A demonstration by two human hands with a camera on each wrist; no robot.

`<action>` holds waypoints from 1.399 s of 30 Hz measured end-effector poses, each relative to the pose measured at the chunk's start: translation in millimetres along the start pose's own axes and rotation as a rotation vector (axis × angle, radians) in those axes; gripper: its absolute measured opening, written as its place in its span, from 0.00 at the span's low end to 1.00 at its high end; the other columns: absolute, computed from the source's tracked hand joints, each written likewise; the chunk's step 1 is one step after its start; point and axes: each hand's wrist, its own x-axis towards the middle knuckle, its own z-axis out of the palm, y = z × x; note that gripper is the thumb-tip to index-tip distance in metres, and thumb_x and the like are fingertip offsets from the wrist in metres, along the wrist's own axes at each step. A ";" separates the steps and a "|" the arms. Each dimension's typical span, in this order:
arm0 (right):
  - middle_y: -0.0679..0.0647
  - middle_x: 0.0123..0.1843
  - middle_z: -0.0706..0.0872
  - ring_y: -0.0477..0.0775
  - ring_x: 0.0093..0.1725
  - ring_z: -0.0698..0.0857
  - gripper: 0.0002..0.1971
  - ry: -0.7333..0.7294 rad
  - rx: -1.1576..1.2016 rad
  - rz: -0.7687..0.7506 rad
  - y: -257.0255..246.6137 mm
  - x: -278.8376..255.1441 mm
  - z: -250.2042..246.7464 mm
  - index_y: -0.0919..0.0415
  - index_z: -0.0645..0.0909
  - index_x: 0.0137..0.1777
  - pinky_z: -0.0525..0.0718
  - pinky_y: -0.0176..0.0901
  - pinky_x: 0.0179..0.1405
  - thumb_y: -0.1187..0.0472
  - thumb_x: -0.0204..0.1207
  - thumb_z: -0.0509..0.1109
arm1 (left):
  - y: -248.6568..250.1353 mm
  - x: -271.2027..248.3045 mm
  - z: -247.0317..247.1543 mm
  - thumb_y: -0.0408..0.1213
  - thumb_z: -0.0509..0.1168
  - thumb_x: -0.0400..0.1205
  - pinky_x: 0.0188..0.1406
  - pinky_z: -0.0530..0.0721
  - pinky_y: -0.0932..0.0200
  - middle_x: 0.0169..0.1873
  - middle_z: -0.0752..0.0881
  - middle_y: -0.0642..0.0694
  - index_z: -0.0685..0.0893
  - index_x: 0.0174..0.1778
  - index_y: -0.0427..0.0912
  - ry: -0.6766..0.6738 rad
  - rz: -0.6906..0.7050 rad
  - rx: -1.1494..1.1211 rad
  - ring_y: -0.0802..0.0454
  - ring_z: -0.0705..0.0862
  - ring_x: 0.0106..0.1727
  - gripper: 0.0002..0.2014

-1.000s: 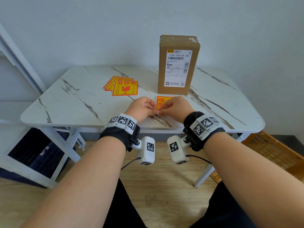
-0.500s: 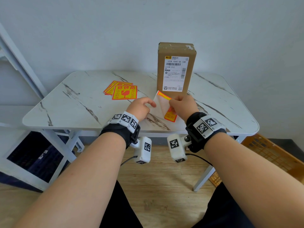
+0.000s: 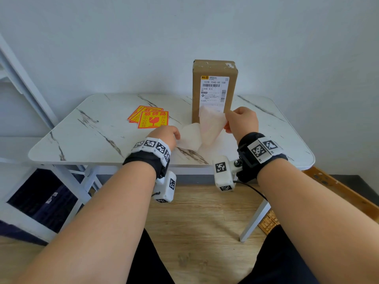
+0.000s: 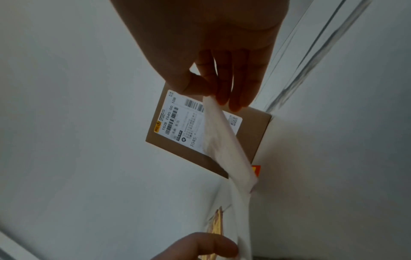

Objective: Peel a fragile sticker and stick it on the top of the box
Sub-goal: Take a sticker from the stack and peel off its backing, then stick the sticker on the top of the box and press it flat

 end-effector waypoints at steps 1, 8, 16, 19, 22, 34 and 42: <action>0.59 0.32 0.86 0.57 0.31 0.85 0.03 0.019 0.025 0.005 -2.2 -0.2 -1.4 0.61 0.75 0.37 0.91 0.57 0.45 0.63 0.71 0.63 | 0.4 -0.7 -1.2 0.22 0.54 0.81 0.62 0.81 0.49 0.73 0.78 0.41 0.84 0.64 0.49 -0.006 0.003 0.037 0.38 0.81 0.66 0.24; 0.56 0.28 0.71 0.56 0.31 0.74 0.10 0.181 0.154 -0.024 -18.5 -1.8 -10.7 0.55 0.62 0.26 0.77 0.50 0.34 0.61 0.64 0.60 | 6.7 2.4 -10.9 0.24 0.55 0.82 0.73 0.76 0.46 0.78 0.73 0.38 0.79 0.73 0.44 -0.122 -0.064 0.130 0.36 0.77 0.73 0.24; 0.51 0.27 0.63 0.55 0.33 0.67 0.14 0.217 0.221 -0.069 -21.8 -3.9 -16.5 0.55 0.59 0.26 0.67 0.47 0.34 0.65 0.66 0.60 | 1.1 0.5 -6.0 0.25 0.56 0.81 0.60 0.84 0.50 0.71 0.81 0.42 0.86 0.66 0.48 -0.002 -0.060 0.070 0.39 0.83 0.65 0.23; 0.55 0.27 0.72 0.56 0.31 0.74 0.10 0.165 0.203 -0.067 -22.8 -7.2 -15.6 0.56 0.64 0.27 0.73 0.48 0.32 0.63 0.66 0.60 | 3.8 -1.8 -10.3 0.24 0.56 0.80 0.57 0.83 0.49 0.70 0.79 0.43 0.87 0.62 0.48 0.120 -0.009 0.040 0.39 0.82 0.65 0.22; 0.59 0.30 0.79 0.56 0.32 0.77 0.04 0.103 0.194 -0.083 -24.2 -10.3 -13.6 0.60 0.74 0.31 0.78 0.49 0.34 0.63 0.65 0.62 | 9.9 -2.3 -18.8 0.25 0.58 0.78 0.57 0.83 0.52 0.65 0.83 0.43 0.89 0.58 0.47 0.209 0.100 -0.075 0.41 0.84 0.62 0.20; 0.42 0.18 0.77 0.48 0.26 0.75 0.10 -0.070 0.172 -0.092 -35.5 -19.1 -22.1 0.60 0.79 0.26 0.74 0.41 0.32 0.68 0.68 0.68 | 66.6 -17.2 -25.0 0.61 0.75 0.64 0.50 0.83 0.52 0.47 0.85 0.49 0.87 0.48 0.48 0.383 0.336 -0.181 0.49 0.81 0.51 0.24; 0.48 0.20 0.74 0.48 0.26 0.73 0.14 -0.136 0.238 -0.099 -44.4 -27.6 -26.3 0.60 0.79 0.23 0.71 0.36 0.26 0.71 0.69 0.69 | 77.4 -22.7 -21.4 0.66 0.71 0.65 0.54 0.80 0.49 0.46 0.84 0.49 0.86 0.46 0.47 0.441 0.326 -0.147 0.46 0.81 0.53 0.26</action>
